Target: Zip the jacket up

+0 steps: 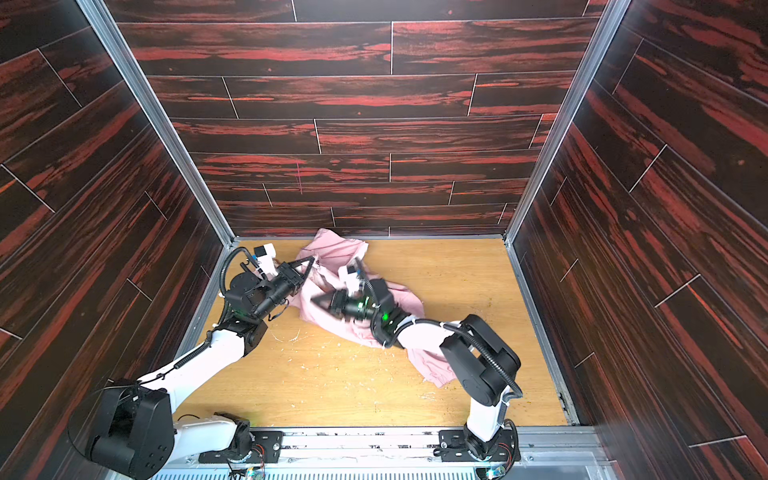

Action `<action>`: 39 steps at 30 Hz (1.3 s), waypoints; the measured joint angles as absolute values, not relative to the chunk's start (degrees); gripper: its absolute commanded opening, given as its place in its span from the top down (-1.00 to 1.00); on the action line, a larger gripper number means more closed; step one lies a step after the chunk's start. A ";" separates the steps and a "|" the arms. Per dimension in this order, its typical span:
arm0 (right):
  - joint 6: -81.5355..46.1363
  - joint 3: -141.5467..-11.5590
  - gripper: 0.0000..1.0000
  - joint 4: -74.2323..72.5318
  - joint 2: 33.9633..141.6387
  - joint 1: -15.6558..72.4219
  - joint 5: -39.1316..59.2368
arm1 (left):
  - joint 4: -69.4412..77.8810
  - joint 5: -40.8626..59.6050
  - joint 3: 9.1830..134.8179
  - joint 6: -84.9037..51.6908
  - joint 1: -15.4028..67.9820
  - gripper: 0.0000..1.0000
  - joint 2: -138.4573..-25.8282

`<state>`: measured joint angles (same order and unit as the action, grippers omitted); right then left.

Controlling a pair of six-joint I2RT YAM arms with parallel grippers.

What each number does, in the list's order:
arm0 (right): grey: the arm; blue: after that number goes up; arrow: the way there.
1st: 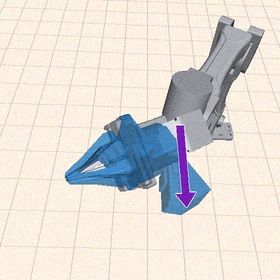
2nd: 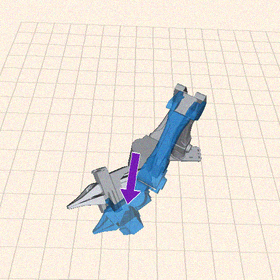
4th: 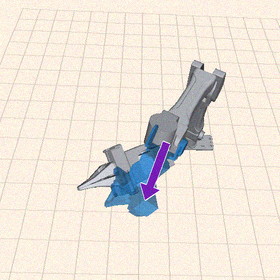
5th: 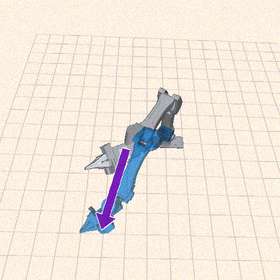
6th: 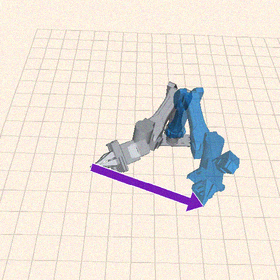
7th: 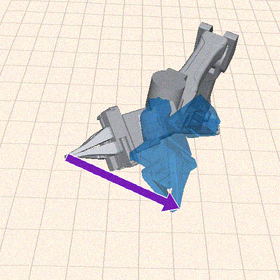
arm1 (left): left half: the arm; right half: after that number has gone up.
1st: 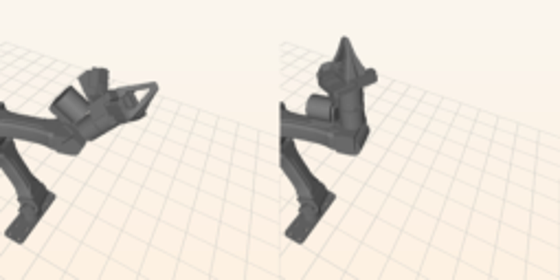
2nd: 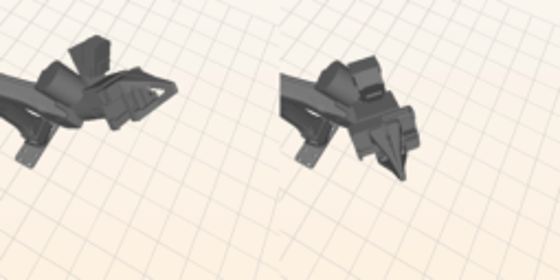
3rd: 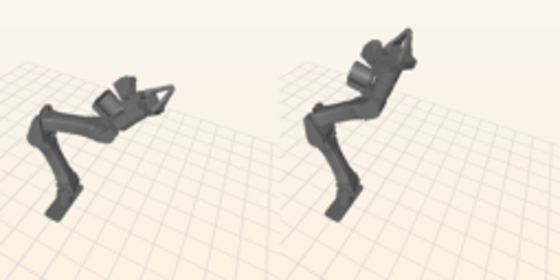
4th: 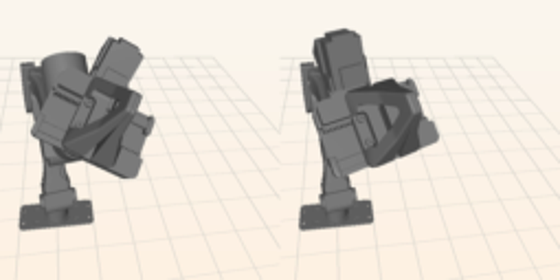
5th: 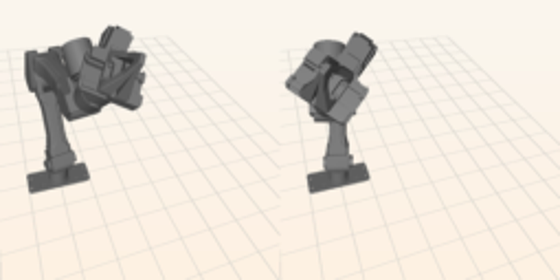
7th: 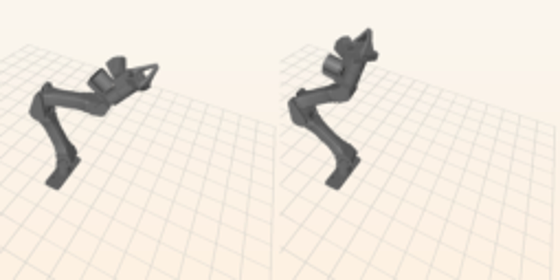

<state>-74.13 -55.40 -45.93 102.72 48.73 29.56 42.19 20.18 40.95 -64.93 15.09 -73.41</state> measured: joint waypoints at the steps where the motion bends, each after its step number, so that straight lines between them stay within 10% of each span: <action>1: -73.34 -54.15 0.34 -44.25 102.35 49.23 31.29 | 42.63 19.92 40.91 -64.93 15.09 1.00 -73.34; 16: -33.10 -68.45 0.37 6.35 77.19 48.05 18.37 | 34.24 20.56 35.24 -63.94 15.05 1.00 -63.57; 39: -12.84 -92.29 0.12 24.38 96.92 48.01 15.11 | 5.48 27.09 39.66 -59.55 15.05 1.00 -55.77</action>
<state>-12.84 -92.29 24.38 96.92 48.01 15.11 5.48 27.09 39.66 -59.55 15.05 -55.77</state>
